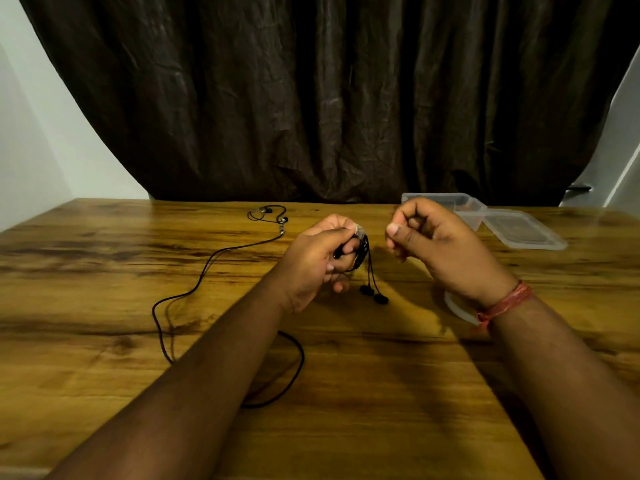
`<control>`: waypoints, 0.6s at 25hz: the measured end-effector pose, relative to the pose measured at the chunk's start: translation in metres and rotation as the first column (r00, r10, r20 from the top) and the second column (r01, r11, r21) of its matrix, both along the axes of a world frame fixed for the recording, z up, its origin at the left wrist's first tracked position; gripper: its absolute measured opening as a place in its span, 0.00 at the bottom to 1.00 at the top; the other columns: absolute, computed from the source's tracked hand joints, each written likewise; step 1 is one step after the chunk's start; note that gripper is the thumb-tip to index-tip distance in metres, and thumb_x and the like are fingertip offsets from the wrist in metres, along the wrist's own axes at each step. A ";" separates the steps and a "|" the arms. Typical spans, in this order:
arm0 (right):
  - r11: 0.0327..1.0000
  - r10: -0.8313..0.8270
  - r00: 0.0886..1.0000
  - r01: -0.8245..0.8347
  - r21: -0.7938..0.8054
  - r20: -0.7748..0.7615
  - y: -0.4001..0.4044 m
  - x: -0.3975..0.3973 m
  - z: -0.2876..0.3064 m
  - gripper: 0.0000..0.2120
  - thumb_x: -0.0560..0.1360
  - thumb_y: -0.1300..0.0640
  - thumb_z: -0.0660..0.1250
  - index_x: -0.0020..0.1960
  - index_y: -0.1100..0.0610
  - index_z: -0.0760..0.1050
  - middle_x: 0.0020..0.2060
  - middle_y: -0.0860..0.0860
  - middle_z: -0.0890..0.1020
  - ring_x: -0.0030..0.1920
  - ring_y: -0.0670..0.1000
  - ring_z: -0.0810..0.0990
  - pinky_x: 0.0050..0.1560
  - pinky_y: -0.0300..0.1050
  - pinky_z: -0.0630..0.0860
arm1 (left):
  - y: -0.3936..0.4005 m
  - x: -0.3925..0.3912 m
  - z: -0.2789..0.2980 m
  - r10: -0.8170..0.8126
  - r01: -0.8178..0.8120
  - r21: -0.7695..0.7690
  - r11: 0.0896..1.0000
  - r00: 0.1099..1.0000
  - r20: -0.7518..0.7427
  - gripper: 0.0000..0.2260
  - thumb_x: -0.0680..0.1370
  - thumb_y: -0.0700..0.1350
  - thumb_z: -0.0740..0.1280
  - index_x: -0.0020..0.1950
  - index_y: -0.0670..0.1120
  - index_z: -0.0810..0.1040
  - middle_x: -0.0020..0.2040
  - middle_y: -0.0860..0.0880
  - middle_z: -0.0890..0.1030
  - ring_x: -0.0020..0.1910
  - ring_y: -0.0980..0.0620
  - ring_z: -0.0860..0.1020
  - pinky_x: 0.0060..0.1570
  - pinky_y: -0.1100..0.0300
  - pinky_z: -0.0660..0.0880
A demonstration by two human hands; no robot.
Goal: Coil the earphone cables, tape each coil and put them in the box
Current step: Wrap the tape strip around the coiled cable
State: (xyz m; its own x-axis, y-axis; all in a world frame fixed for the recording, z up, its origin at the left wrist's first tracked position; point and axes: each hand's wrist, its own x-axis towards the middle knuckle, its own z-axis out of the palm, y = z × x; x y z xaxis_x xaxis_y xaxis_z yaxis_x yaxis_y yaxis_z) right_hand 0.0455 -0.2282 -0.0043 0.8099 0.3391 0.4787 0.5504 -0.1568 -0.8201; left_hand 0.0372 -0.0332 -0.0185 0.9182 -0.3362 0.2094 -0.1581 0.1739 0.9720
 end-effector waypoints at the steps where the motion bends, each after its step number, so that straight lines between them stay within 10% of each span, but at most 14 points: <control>1: 0.999 -0.025 1.000 0.025 0.026 -0.006 0.002 0.000 -0.001 0.07 0.76 0.56 0.66 0.50 0.60 0.74 0.38 0.53 0.78 0.38 0.51 0.76 0.39 0.45 0.76 | -0.001 0.000 0.000 0.003 -0.003 0.008 1.000 1.000 0.008 0.08 0.83 0.44 0.56 0.46 0.47 0.69 0.31 0.55 0.70 0.24 0.59 0.61 0.23 0.64 0.64; 15: 0.974 0.123 0.939 -0.052 0.220 -0.322 0.013 -0.002 -0.007 0.08 0.66 0.57 0.74 0.40 0.57 0.76 0.32 0.53 0.78 0.32 0.48 0.78 0.32 0.39 0.74 | -0.008 -0.003 -0.003 0.028 -0.031 0.083 0.996 0.999 0.041 0.07 0.83 0.43 0.57 0.47 0.48 0.72 0.30 0.55 0.68 0.24 0.59 0.61 0.22 0.65 0.64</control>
State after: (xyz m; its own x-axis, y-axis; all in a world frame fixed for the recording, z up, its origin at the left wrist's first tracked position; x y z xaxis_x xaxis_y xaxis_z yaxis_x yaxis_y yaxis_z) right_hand 0.0436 -0.2150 -0.0116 0.9057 0.3389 0.2545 0.2455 0.0701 -0.9669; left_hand 0.0342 -0.0414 -0.0212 0.9195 -0.3270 0.2179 -0.2005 0.0865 0.9759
